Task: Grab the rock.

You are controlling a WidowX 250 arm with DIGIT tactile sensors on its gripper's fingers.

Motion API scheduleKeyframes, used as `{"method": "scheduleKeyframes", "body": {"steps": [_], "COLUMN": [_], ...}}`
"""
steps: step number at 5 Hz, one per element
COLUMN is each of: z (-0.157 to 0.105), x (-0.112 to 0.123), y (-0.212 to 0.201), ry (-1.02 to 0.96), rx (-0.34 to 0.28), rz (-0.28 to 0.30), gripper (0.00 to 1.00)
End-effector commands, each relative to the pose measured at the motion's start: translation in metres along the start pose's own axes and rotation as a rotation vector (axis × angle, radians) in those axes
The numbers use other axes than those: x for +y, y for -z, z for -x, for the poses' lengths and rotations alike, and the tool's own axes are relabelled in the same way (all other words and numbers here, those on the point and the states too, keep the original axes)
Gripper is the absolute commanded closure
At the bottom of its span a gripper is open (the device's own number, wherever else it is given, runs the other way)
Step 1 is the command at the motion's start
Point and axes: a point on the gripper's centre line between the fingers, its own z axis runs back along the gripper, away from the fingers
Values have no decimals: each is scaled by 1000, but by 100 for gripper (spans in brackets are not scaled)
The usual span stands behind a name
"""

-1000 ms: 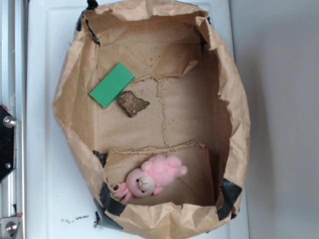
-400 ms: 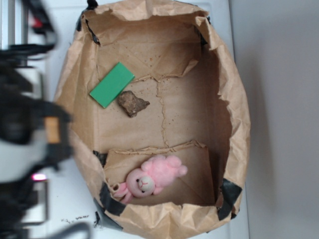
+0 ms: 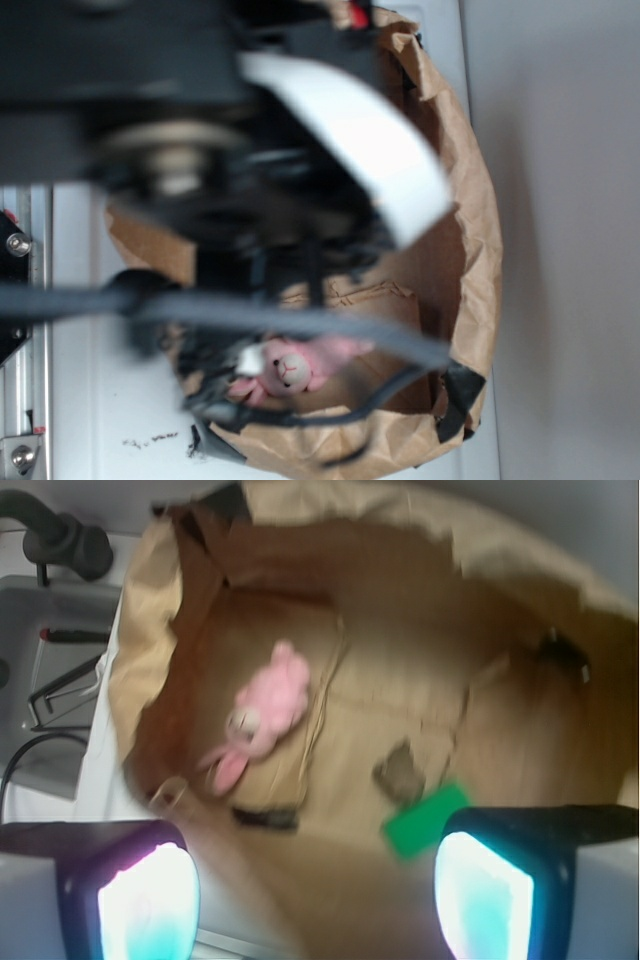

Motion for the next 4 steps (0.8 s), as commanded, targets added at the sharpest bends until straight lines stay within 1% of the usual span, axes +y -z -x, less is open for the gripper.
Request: {"method": "scheduleKeyframes", "body": {"steps": [1, 2, 3, 4], "z": [-14, -3, 10, 17], "x": [32, 25, 15, 10], "y": [37, 57, 74, 92], "ry": [259, 406, 500, 538], "rx": [-43, 5, 51, 74], "rz": [-63, -136, -166, -236], "gripper": [0, 0, 0, 0]}}
